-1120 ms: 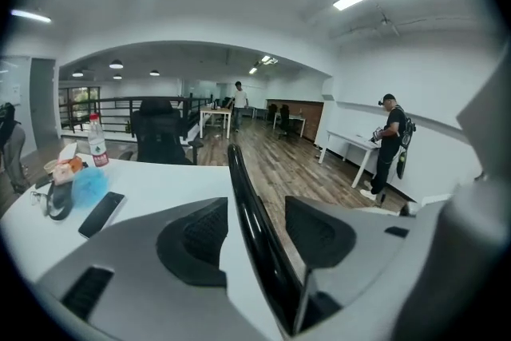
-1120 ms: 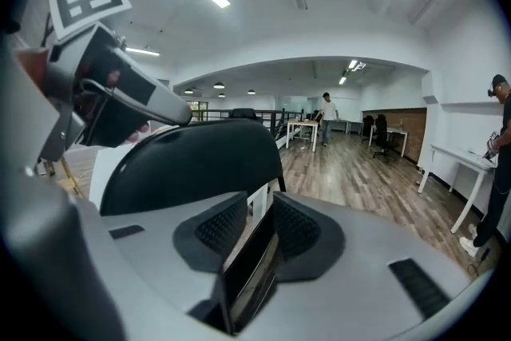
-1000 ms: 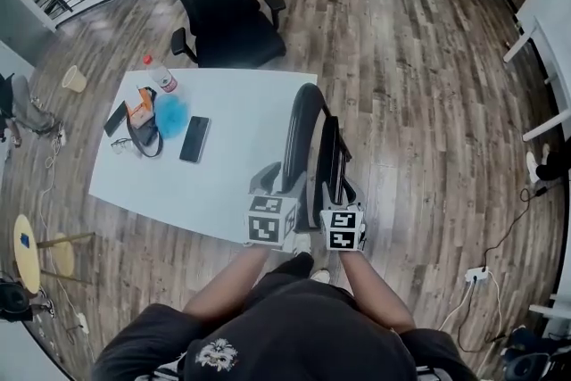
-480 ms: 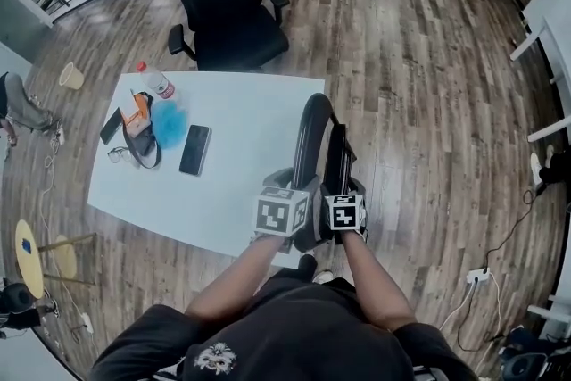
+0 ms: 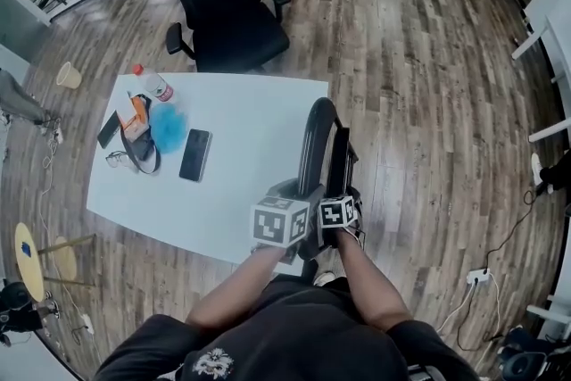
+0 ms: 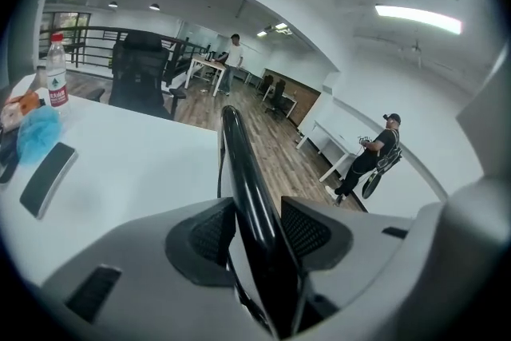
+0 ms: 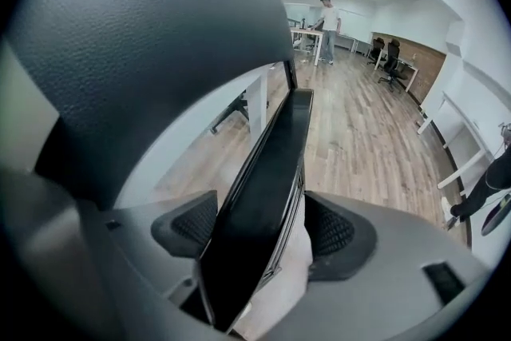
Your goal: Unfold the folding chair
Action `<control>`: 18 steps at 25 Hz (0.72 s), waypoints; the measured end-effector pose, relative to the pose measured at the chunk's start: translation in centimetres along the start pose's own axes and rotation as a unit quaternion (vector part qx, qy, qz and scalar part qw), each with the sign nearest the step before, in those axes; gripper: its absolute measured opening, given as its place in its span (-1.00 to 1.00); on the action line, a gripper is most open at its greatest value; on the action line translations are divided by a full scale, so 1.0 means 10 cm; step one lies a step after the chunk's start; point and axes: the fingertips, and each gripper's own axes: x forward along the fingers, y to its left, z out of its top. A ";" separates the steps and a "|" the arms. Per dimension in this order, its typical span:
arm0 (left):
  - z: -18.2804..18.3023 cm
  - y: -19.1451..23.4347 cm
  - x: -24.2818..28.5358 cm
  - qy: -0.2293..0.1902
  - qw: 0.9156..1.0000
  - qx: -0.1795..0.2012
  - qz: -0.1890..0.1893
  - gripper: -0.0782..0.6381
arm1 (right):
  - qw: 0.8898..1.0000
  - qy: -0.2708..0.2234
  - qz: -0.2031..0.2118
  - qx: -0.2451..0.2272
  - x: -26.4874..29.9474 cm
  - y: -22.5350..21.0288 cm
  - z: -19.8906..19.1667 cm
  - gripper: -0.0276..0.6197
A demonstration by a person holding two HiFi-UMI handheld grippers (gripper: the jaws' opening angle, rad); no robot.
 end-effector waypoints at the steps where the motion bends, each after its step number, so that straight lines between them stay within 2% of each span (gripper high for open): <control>1: 0.00 0.00 0.00 0.004 1.000 0.000 -0.004 -0.28 | 1.000 0.003 0.000 0.001 0.01 -0.01 0.00 0.10; 5: -0.01 -0.01 0.03 0.020 1.000 0.002 -0.013 -0.38 | 1.000 -0.003 0.008 0.006 0.05 -0.01 0.01 0.09; 13: -0.08 -0.05 0.07 0.033 0.999 0.001 -0.023 -0.39 | 0.999 -0.020 0.038 0.024 -0.03 -0.17 -0.08 0.09; 18: -0.11 -0.12 0.09 0.038 0.999 0.012 -0.016 -0.38 | 0.995 -0.033 0.059 0.069 -0.13 -0.55 -0.26 0.09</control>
